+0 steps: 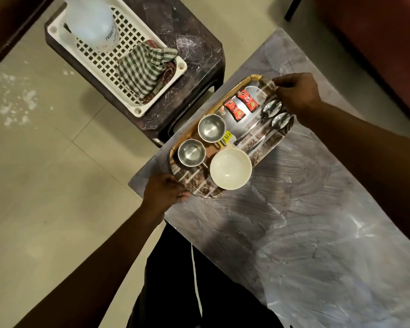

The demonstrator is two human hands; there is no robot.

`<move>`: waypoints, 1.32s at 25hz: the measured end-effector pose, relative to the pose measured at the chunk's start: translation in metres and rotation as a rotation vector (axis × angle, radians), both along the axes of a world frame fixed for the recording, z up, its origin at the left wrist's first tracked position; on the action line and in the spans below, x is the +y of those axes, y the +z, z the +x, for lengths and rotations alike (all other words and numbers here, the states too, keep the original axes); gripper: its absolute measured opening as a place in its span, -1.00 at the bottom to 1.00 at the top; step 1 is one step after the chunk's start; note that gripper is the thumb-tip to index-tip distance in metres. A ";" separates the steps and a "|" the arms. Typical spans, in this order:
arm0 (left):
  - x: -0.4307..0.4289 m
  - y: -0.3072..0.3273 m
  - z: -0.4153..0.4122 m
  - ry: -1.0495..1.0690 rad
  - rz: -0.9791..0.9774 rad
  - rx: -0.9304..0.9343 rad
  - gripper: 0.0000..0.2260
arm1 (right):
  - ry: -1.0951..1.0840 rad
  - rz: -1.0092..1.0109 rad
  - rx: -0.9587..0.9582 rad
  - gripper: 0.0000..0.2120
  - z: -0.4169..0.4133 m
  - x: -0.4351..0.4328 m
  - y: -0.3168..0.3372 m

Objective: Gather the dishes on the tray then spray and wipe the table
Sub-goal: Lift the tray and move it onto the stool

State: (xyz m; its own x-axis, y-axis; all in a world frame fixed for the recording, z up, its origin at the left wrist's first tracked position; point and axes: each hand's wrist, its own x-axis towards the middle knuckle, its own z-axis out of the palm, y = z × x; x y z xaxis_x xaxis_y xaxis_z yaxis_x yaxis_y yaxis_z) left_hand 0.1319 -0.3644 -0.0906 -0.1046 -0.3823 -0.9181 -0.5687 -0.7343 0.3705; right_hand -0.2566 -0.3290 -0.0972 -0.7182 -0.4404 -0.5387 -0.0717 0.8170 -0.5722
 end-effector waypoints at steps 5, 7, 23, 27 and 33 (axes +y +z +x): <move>-0.001 -0.009 0.000 -0.018 0.027 -0.033 -0.81 | 0.005 -0.003 -0.039 -0.79 0.002 0.005 -0.008; -0.002 -0.011 0.001 -0.018 0.019 -0.033 -0.81 | -0.007 -0.011 -0.043 -0.79 0.002 0.006 -0.012; 0.007 -0.005 0.019 -0.055 -0.113 -0.063 -0.83 | -0.001 -0.056 0.143 -0.74 0.042 0.009 0.015; 0.003 0.048 0.048 -0.027 -0.075 -0.066 -0.86 | -0.006 -0.152 0.134 -0.72 0.117 0.042 0.059; -0.006 0.180 0.099 -0.142 -0.264 0.070 -0.90 | -0.028 -0.276 -0.066 -0.78 0.264 0.079 0.158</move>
